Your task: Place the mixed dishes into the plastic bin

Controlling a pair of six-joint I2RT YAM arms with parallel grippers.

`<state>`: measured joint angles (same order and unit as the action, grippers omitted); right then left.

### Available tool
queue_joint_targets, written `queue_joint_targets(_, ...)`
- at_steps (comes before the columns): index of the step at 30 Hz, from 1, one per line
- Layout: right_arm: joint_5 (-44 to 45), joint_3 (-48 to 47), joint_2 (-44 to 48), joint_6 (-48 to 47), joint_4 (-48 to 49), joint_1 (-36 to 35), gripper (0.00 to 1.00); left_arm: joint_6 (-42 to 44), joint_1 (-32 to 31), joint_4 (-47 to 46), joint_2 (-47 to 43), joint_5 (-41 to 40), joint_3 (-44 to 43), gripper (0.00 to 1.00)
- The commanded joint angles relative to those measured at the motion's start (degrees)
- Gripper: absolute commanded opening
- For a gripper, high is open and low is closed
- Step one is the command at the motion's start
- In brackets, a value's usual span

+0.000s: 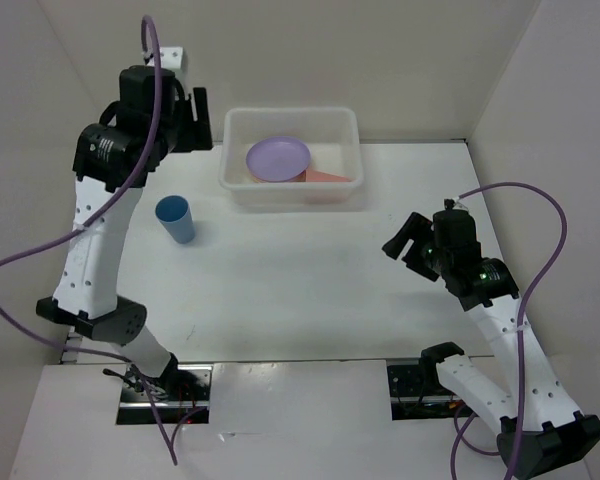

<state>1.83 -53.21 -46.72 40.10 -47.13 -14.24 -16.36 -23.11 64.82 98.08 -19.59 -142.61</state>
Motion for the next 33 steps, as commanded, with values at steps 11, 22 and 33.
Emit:
queue_joint_targets(11,-7.0,0.7,0.5,-5.2,4.0,0.3,0.81,-0.8,29.5,-15.8,-14.9,14.2,53.1,0.69)
queue_joint_targets(22,-7.5,0.7,1.0,-5.8,4.0,0.3,0.81,-2.5,36.7,-25.3,-9.6,18.5,59.5,0.61)
queue_joint_targets(33,-7.0,0.7,0.5,-5.8,4.0,0.3,0.81,-3.7,36.7,-29.0,-2.5,19.3,61.3,0.58)
